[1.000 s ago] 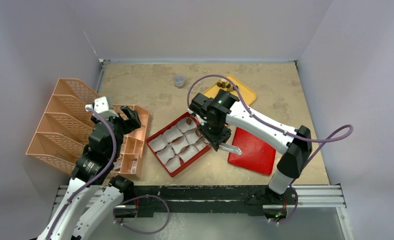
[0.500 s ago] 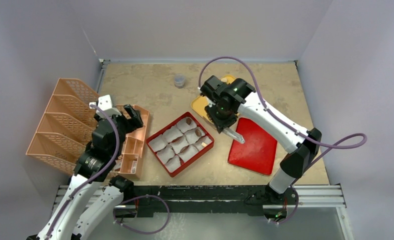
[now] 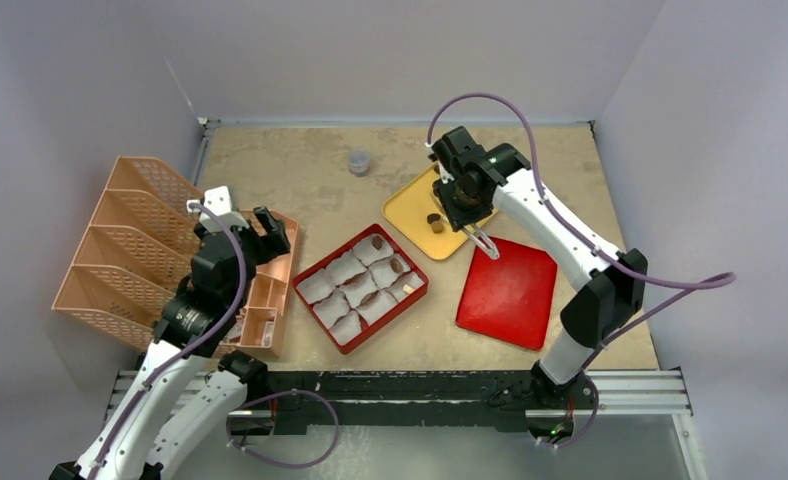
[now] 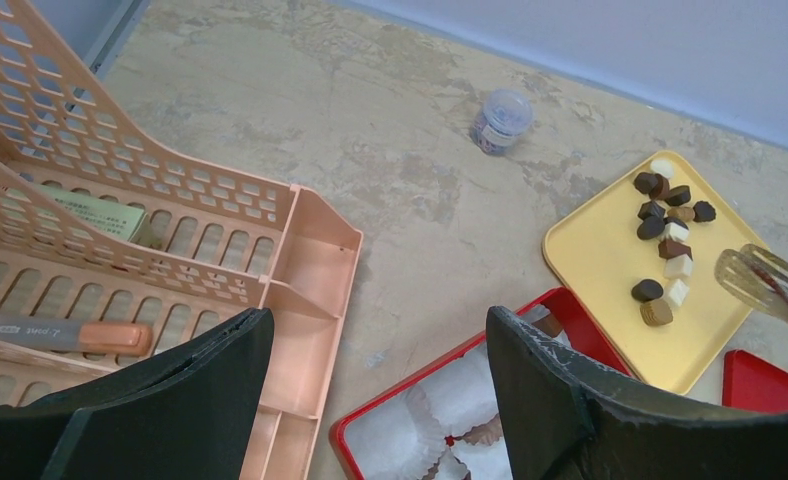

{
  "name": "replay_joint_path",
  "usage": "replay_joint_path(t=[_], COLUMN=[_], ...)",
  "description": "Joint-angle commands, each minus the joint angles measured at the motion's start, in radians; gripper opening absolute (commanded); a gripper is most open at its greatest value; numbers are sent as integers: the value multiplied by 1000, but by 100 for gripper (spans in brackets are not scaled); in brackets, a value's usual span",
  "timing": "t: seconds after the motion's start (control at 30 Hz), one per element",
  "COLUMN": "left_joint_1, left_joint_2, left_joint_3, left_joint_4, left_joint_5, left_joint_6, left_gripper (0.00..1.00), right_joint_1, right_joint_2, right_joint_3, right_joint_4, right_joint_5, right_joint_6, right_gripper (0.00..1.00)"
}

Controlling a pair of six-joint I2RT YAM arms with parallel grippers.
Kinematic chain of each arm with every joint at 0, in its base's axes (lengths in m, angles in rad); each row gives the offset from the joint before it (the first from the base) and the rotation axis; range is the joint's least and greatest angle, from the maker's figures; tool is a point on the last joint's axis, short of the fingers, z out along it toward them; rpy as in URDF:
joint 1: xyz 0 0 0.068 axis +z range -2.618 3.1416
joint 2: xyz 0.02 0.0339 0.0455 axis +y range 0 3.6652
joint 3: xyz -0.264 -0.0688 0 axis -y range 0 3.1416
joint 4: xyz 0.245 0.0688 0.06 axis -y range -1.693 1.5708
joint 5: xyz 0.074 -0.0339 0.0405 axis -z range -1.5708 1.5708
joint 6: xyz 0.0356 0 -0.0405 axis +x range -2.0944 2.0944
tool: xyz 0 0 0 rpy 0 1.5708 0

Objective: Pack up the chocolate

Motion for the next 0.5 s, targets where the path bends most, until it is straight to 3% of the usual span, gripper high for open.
replay_joint_path(t=[0.0,0.47], left_joint_1=[4,4], left_joint_2=[-9,-2], left_joint_3=[12,10], left_joint_4=[34,38], left_joint_5=[7,36], left_joint_6=[6,6], left_gripper=[77,77], right_joint_1=[-12,-48], right_joint_2=[49,104], right_joint_3=[-39,-133], right_joint_4=[110,172], right_joint_5=[-28,-49], right_joint_6=[-37,-40], right_gripper=[39,41])
